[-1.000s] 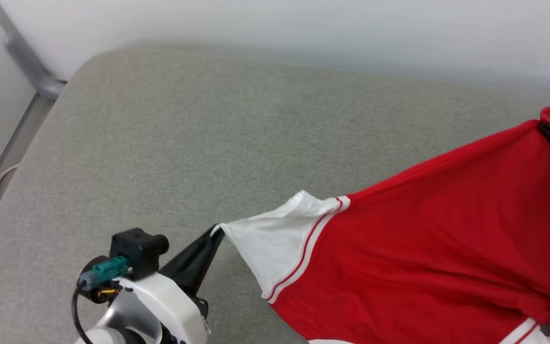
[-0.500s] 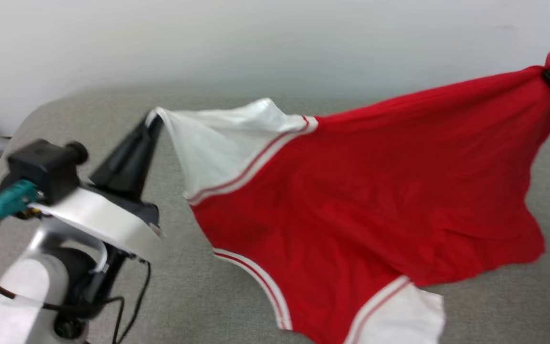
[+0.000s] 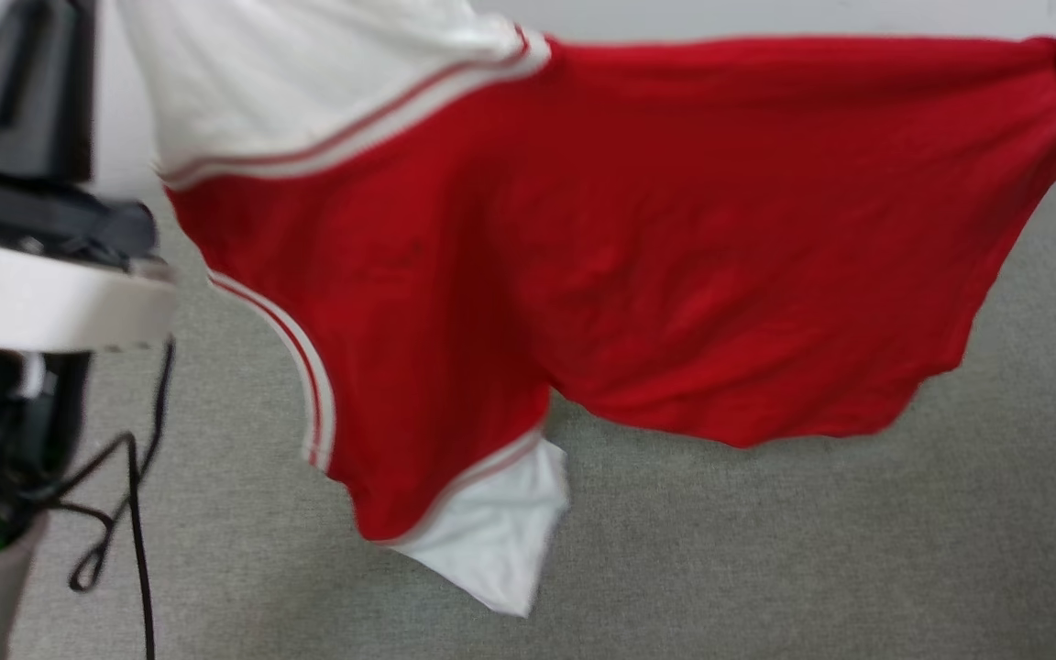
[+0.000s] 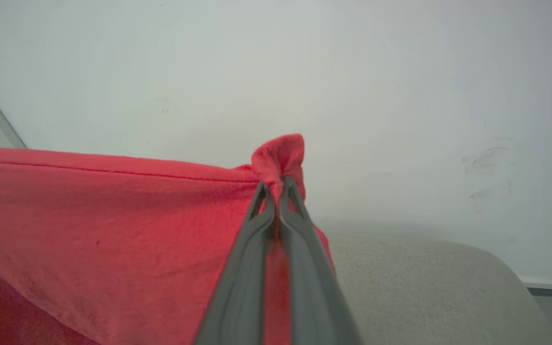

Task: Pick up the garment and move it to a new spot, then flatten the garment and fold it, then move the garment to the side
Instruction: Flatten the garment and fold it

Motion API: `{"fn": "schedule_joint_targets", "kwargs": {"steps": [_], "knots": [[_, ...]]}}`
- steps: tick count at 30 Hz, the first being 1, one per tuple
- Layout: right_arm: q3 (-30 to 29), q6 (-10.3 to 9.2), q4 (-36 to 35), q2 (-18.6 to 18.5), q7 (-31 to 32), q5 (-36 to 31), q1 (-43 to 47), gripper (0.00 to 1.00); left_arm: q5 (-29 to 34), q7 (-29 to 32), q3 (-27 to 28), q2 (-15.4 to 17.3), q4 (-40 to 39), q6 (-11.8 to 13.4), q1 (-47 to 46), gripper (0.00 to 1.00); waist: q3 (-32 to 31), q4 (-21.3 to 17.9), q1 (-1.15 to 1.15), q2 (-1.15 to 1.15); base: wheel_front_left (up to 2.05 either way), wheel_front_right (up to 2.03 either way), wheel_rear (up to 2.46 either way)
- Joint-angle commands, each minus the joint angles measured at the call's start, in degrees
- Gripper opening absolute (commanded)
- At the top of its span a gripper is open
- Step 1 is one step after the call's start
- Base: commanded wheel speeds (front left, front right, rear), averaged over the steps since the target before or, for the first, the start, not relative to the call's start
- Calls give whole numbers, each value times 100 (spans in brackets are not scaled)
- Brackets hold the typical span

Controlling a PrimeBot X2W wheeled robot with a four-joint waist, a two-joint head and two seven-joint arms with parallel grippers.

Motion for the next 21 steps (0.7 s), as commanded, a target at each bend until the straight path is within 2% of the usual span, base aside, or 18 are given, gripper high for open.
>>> {"fn": "schedule_joint_targets", "kwargs": {"steps": [1, 4, 8, 14, 19, 21], "knots": [[-105, -5, -153, 104, 19, -50, -93, 0, 104, -42, 107, 63, -66, 53, -257, 0, 182, -83, 0, 0, 0, 0, 0], [-279, -5, -402, 299, 45, -125, -279, 0, 219, 18, 233, 229, -44, 26, -723, 0, 424, -132, 0, 0, 0, 0, 0], [-435, -5, -581, 446, 4, -309, -628, 0, 293, 75, 308, 428, 167, -171, -1449, 0, 789, -167, 0, 0, 0, 0, 0], [-587, -7, -494, 599, -142, -587, -1423, 0, 336, 162, 228, 789, 928, -738, -2750, 0, 1467, -177, 0, 0, 0, 0, 0], [-577, -8, -229, 482, -354, -848, -2216, 0, 476, 106, 27, 988, 1763, -1271, -3963, 0, 2177, -162, 0, 0, 0, 0, 0], [-554, -8, -137, 463, -411, -921, -2385, 0, 530, 119, -34, 1033, 1943, -1368, -4186, 0, 2311, -170, 0, 0, 0, 0, 0]]}}
